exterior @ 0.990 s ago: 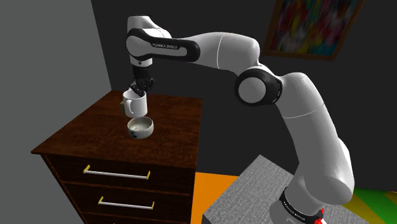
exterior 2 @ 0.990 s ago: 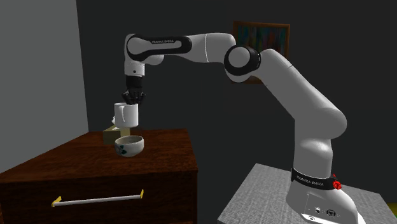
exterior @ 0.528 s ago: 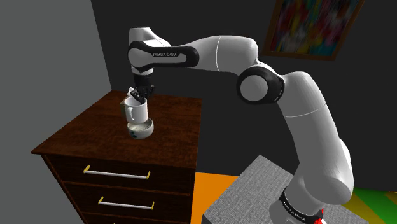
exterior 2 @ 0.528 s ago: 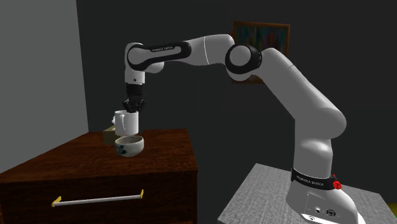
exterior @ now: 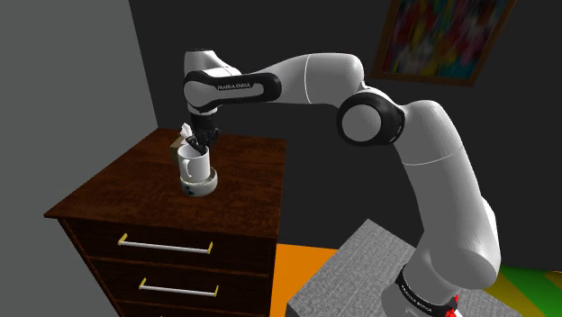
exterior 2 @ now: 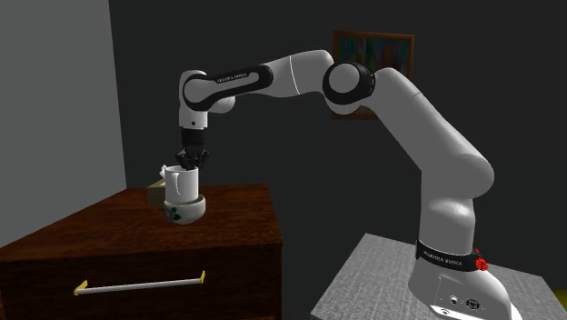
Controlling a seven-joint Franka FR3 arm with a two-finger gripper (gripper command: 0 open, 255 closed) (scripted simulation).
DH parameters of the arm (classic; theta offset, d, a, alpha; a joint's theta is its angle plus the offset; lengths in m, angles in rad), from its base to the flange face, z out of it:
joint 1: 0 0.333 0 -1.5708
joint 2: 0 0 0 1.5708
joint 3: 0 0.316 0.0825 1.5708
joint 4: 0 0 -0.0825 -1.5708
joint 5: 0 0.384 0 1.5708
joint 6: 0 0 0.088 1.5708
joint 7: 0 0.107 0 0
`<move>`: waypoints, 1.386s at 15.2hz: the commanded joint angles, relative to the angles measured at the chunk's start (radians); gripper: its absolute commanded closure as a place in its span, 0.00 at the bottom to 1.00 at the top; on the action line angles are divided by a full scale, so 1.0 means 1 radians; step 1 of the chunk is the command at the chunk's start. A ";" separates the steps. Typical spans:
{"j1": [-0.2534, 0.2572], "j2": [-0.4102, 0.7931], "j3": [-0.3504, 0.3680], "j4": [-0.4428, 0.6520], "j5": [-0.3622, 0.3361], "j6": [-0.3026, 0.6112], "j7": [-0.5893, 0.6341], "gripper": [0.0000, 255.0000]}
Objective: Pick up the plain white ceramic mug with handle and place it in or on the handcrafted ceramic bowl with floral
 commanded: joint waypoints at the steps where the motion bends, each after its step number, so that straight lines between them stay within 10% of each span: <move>1: 0.000 -0.001 0.000 -0.001 0.000 0.002 0.000 1.00; 4: 0.000 -0.001 0.000 -0.001 0.000 0.002 0.000 1.00; 5: 0.000 -0.001 0.000 -0.001 0.000 0.002 0.000 0.00; 21: 0.009 -0.004 0.002 0.122 0.003 -0.124 -0.006 0.00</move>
